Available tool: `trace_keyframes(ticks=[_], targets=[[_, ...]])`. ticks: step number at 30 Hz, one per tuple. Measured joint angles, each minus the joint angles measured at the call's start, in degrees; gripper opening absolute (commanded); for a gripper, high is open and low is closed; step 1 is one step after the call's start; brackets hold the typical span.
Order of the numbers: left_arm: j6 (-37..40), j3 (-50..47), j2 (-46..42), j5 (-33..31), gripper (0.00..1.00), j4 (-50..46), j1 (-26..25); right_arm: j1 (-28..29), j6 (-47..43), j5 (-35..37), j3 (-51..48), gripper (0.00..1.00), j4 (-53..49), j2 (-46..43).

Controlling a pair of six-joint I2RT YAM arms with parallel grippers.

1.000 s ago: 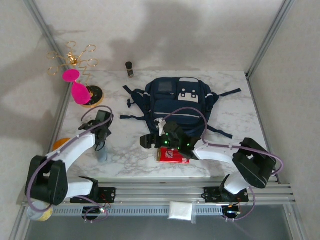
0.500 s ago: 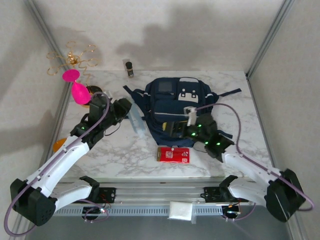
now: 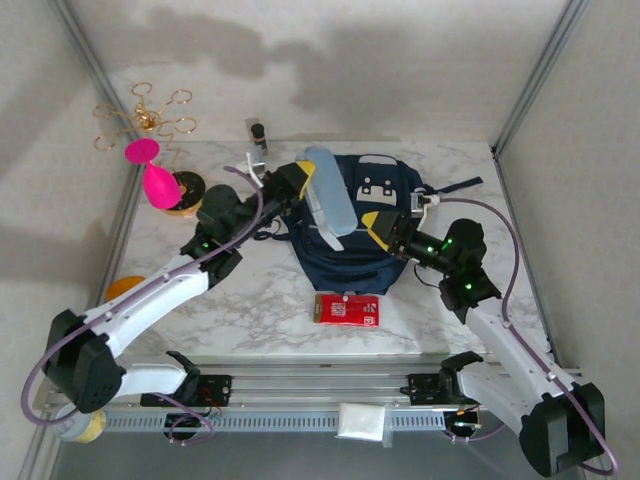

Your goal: Pack books, pencil case, and school supplies into a backpack

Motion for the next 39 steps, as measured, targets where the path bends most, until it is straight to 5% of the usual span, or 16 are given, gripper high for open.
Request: trace_keyframes(ticks=[4, 8, 16, 18, 24, 26, 29, 33, 39], targets=[[-2.6, 2.4, 5.7, 0.4, 0.0, 6.5, -3.0, 0.0, 6.1, -1.6, 0.3, 0.99, 8.5, 1.8], [-5.2, 3.3, 9.1, 0.8, 0.02, 11.6, -4.4, 0.0, 9.4, -2.0, 0.7, 0.87, 14.3, 2.4], [-5.8, 3.3, 9.9, 1.0, 0.08, 12.9, -4.7, -0.8, 10.2, -1.0, 1.0, 0.34, 15.2, 1.2], [-5.6, 3.3, 9.9, 0.7, 0.16, 12.4, -4.7, -1.2, 10.3, -0.9, 1.0, 0.23, 15.0, 1.2], [-0.9, 3.3, 9.8, 0.5, 0.6, 7.2, -4.5, -4.2, 8.3, -0.9, 2.4, 0.25, 10.1, 0.2], [2.9, 3.3, 9.0, 0.5, 0.65, 2.4, -4.2, -7.2, 5.8, -0.1, 4.1, 0.29, 5.2, -0.6], [7.0, 3.3, 7.8, 0.5, 0.6, -2.3, -3.7, -9.7, 3.1, 1.3, 5.5, 0.28, 0.7, -1.6], [29.1, 10.6, 7.5, -5.6, 0.6, -24.8, -3.8, -20.9, -5.5, 3.2, 9.2, 0.28, -15.6, -4.0], [55.1, 12.5, 11.5, -6.8, 0.62, -39.1, -5.3, -30.3, -11.2, 2.7, 8.8, 0.28, -25.1, -4.7]])
